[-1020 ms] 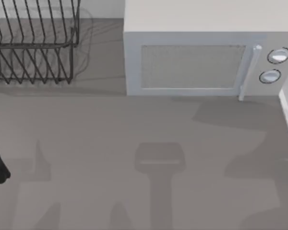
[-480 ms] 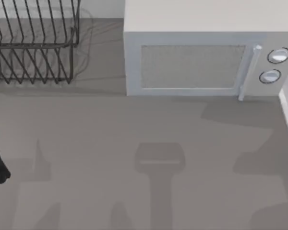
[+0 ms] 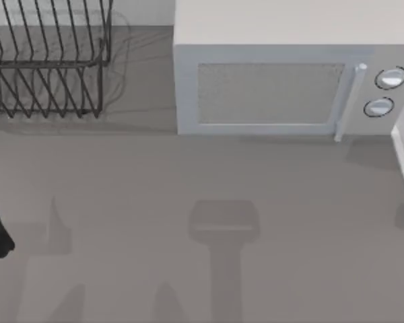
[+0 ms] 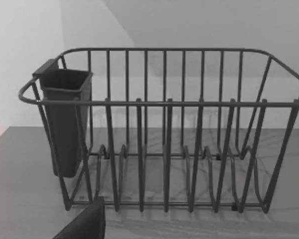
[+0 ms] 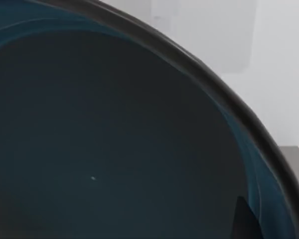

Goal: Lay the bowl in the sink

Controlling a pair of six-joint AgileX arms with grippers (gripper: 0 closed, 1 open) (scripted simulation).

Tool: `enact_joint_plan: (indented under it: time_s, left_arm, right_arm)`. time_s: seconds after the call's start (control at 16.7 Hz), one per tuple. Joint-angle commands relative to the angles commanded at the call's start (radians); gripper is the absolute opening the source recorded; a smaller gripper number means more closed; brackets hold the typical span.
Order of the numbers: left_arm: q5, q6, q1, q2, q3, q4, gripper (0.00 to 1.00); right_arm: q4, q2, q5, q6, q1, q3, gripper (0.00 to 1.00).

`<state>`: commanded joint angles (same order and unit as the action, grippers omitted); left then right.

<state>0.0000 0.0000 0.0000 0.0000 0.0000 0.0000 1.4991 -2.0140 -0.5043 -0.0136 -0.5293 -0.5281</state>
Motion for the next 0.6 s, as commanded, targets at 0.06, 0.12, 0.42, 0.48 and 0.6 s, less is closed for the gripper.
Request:
enact_joint_plan:
  time_s: [0.06,0.12,0.42,0.48,0.6]
  left_arm:
    - [0.000,0.000,0.000,0.000,0.000,0.000,1.00]
    - [0.000,0.000,0.000,0.000,0.000,0.000,1.00]
    - [0.000,0.000,0.000,0.000,0.000,0.000,1.00]
    - [0.000,0.000,0.000,0.000,0.000,0.000,1.00]
    - [0.000,0.000,0.000,0.000,0.000,0.000,1.00]
  right_arm:
    - [0.063,-0.051,0.002,0.001,0.000,0.009,0.00]
    - [0.119,-0.096,0.005,0.001,0.000,0.018,0.00]
    - [0.235,-0.202,0.012,-0.001,0.001,0.039,0.00]
    - [0.235,-0.202,0.012,-0.001,0.001,0.039,0.00]
    - [0.235,-0.202,0.012,-0.001,0.001,0.039,0.00]
